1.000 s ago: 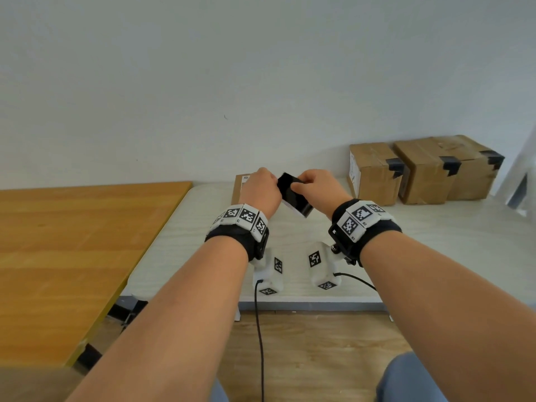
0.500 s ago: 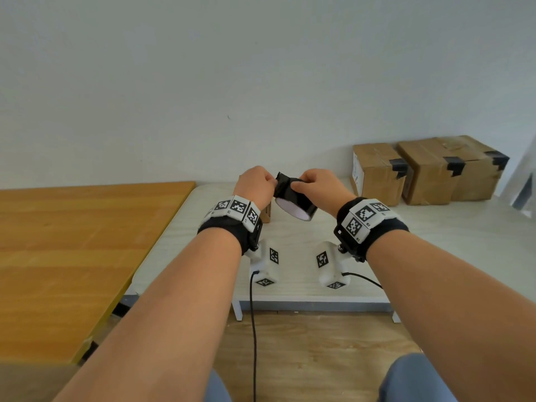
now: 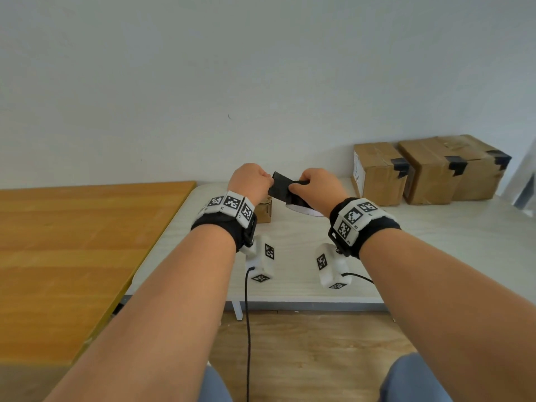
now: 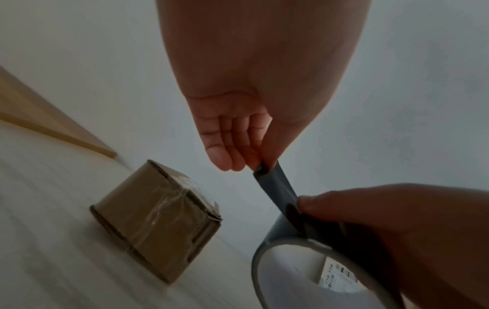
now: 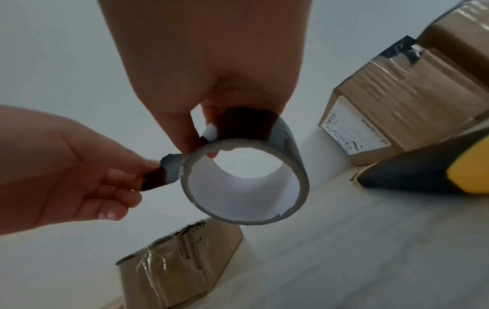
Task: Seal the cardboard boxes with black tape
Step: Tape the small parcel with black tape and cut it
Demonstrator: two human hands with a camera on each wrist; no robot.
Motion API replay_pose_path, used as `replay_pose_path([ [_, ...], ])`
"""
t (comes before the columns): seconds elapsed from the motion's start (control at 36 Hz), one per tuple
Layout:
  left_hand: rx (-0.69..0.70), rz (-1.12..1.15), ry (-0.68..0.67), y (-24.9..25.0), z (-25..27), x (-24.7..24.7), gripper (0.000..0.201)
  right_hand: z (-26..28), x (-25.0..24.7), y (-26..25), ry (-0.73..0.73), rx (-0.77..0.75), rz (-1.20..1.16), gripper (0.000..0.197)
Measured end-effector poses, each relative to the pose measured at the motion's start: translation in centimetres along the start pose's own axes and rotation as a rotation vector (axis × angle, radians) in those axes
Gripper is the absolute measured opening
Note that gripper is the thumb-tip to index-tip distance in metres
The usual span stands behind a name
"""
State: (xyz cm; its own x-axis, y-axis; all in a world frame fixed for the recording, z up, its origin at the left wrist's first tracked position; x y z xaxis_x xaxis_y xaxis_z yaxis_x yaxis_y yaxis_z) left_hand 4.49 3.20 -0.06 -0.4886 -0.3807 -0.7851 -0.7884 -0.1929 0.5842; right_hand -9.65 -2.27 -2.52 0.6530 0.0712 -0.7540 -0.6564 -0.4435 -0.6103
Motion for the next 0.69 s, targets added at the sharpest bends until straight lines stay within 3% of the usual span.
replay_pose_path([
  [0.28, -0.084, 0.006, 0.014, -1.4, -1.1, -0.2, 0.023, -1.5, 0.6, -1.2, 0.001, 0.035, 0.032, 0.036],
  [0.36, -0.093, -0.022, 0.008, -1.7, -1.6, -0.2, 0.014, -2.1, 0.7, -1.6, -0.001, 0.031, 0.075, 0.033],
  [0.69, -0.187, -0.103, -0.077, -3.4, -3.5, 0.8, 0.018, -4.1, 1.8, -2.6, -0.123, 0.008, 0.272, 0.019],
])
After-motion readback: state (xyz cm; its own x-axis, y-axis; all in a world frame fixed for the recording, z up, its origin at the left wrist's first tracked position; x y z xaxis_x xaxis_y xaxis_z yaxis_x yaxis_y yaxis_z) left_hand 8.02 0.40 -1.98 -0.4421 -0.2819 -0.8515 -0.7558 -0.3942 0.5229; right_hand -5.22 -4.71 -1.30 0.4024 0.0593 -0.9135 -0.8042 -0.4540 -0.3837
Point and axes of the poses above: each hand's wrist, its own z-axis away from the middle knuckle, its own x-axis out of the palm, y = z × x, the point moved 1 cm from there along -z, towards the middle knuckle, and after that the axes turned 1 degree about -y, right-handed, at the moved point
